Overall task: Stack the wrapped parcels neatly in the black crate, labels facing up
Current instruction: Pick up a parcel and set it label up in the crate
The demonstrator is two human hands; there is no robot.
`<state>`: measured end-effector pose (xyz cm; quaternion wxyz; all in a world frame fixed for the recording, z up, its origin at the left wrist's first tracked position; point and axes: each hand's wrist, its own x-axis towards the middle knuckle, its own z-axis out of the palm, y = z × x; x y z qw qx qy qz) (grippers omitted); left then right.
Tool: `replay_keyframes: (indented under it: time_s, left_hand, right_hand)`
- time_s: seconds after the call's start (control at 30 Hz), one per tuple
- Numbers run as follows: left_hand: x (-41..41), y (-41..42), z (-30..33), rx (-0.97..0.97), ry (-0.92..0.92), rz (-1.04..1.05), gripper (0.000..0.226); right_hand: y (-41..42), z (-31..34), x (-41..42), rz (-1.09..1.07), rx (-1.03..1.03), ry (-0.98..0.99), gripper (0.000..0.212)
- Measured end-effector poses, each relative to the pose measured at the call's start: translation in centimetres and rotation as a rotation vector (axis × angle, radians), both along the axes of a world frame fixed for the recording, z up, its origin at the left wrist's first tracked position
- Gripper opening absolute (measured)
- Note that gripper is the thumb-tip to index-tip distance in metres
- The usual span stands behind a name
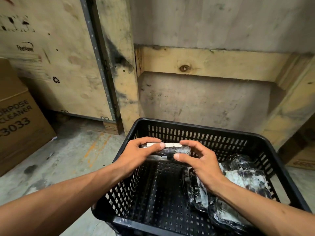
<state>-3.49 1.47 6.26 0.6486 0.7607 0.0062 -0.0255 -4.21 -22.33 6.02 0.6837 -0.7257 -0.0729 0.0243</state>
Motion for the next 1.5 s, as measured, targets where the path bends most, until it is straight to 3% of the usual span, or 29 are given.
replay_keyframes:
  time_s: [0.1,0.17,0.33,0.4,0.53,0.67,0.8,0.87,0.97,1.13,1.3,1.4,1.5]
  left_hand:
    - [-0.3,-0.4,-0.2,-0.045,-0.064,0.049,0.046]
    - [-0.3,-0.7,-0.3,-0.003,-0.16,0.083,0.046]
    - [-0.2,-1.4,0.6,0.173,-0.333,0.025,0.043]
    - [-0.5,-1.3,0.6,0.234,-0.366,-0.018,0.04]
    - [-1.6,-1.3,0.0,0.199,-0.298,-0.013,0.037]
    - [-2.0,-1.6,0.2,0.246,-0.13,0.009,0.075]
    - [-1.1,-1.7,0.9,0.211,0.055,0.035,0.095]
    - [-0.4,-1.5,0.7,0.058,0.145,0.061,0.11]
    - [0.1,-0.9,-0.2,-0.064,0.179,0.034,0.113]
    - [-0.6,-0.4,-1.1,-0.003,0.079,0.017,0.107]
    - [-0.6,-0.5,-0.4,0.089,0.084,-0.076,0.113]
    - [-0.2,-0.1,-0.5,0.245,0.109,-0.149,0.119]
    - [-0.4,0.1,-0.9,0.358,0.155,-0.24,0.128]
  right_hand:
    - [-0.4,0.2,0.3,0.029,0.01,0.001,0.053]
    - [-0.4,0.2,0.4,0.023,0.065,0.036,0.047]
    - [1.4,0.0,-0.2,-0.003,0.269,0.282,0.054]
    - [1.7,-0.2,-0.5,0.013,0.349,0.41,0.047]
    - [1.7,-0.6,-0.9,0.001,0.444,0.507,0.031]
    - [1.6,-1.4,-1.2,-0.019,0.457,0.43,0.029]
    - [1.3,-1.6,-1.1,0.02,0.34,0.302,0.048]
    - [0.9,-1.6,-0.9,0.042,0.262,0.248,0.058]
    - [0.2,-1.6,-0.9,0.115,0.212,0.24,0.066]
    - [0.0,-1.5,-0.8,0.182,-0.047,0.217,0.104]
    - [-0.2,-1.9,-0.4,0.31,-0.171,0.213,0.143]
    - [-0.3,-2.1,-0.1,0.298,-0.263,0.204,0.15]
    - [-0.3,-2.4,0.0,0.228,-0.378,0.166,0.139]
